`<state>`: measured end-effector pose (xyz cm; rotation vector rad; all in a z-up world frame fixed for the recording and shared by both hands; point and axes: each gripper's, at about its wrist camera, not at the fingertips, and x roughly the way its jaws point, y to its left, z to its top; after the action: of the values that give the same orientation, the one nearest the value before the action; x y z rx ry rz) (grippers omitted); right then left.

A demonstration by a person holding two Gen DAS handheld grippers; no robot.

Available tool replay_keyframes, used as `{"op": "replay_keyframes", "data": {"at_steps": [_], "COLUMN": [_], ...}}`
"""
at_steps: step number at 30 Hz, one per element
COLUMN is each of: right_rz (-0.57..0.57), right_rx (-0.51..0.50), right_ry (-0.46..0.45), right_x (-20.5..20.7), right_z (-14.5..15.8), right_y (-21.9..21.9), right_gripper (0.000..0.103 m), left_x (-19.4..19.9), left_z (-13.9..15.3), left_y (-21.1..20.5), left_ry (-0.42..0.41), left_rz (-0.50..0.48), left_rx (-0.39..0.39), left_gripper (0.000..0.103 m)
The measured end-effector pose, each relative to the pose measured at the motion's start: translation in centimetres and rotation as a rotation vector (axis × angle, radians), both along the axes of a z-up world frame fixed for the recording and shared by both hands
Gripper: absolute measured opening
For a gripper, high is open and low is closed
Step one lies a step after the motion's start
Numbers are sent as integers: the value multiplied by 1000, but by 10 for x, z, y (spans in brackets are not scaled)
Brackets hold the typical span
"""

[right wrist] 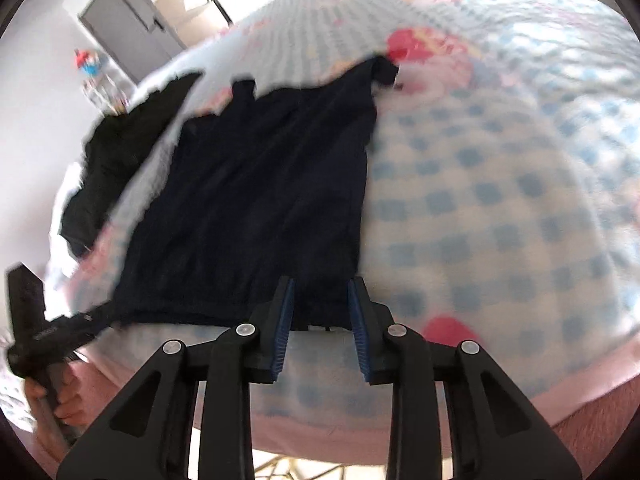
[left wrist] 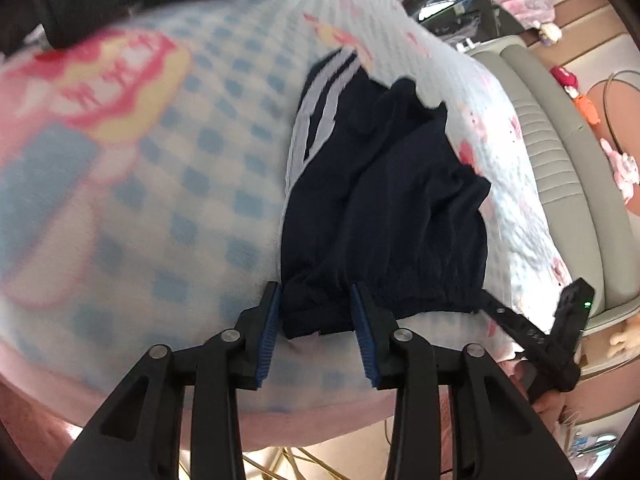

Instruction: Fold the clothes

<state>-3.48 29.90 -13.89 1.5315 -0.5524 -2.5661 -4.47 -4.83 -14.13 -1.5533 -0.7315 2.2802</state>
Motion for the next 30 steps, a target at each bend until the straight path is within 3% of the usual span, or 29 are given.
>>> {"op": "replay_keyframes", "data": {"at_steps": [3, 4, 5, 6, 10, 12, 15, 19, 21, 24, 27, 28, 29, 30], "right_rz": [-37, -42, -40, -34, -23, -24, -27, -28, -12, -4, -1, -7, -28, -40], "right_rx": [-156, -178, -167, -123, 83, 78, 24, -53, -66, -62, -45, -28, -2, 31], "right_ry": [-16, -11, -3, 8, 61, 64, 62, 52, 54, 16, -11, -4, 13, 25], "right_x": [3, 5, 7, 10, 25, 29, 35, 30, 25, 12, -1, -3, -2, -1], "right_z": [-14, -13, -10, -6, 15, 20, 23, 19, 16, 2, -8, -9, -7, -6], "right_y": [7, 9, 8, 3, -7, -3, 7, 10, 5, -1, -6, -7, -8, -9], "right_gripper": [25, 16, 7, 7, 4, 4, 5, 33, 33, 34, 34, 28, 7, 6], "left_x": [0, 1, 3, 4, 11, 11, 11, 11, 11, 12, 14, 16, 19, 21], "left_z": [0, 3, 6, 11, 22, 21, 19, 13, 4, -2, 1, 3, 8, 15], "left_y": [7, 9, 10, 8, 1, -3, -10, -18, -20, -19, -26, -29, -31, -33], "left_ry": [4, 12, 27, 45, 75, 70, 63, 42, 23, 11, 36, 54, 83, 116], "left_rz": [1, -2, -3, 1, 15, 25, 41, 73, 83, 96, 132, 155, 175, 193], "left_rx": [-24, -36, -45, -49, -25, -9, 14, 50, 50, 71, 164, 187, 167, 128], "left_gripper": [42, 41, 32, 25, 22, 22, 33, 47, 53, 53, 53, 53, 53, 53]}}
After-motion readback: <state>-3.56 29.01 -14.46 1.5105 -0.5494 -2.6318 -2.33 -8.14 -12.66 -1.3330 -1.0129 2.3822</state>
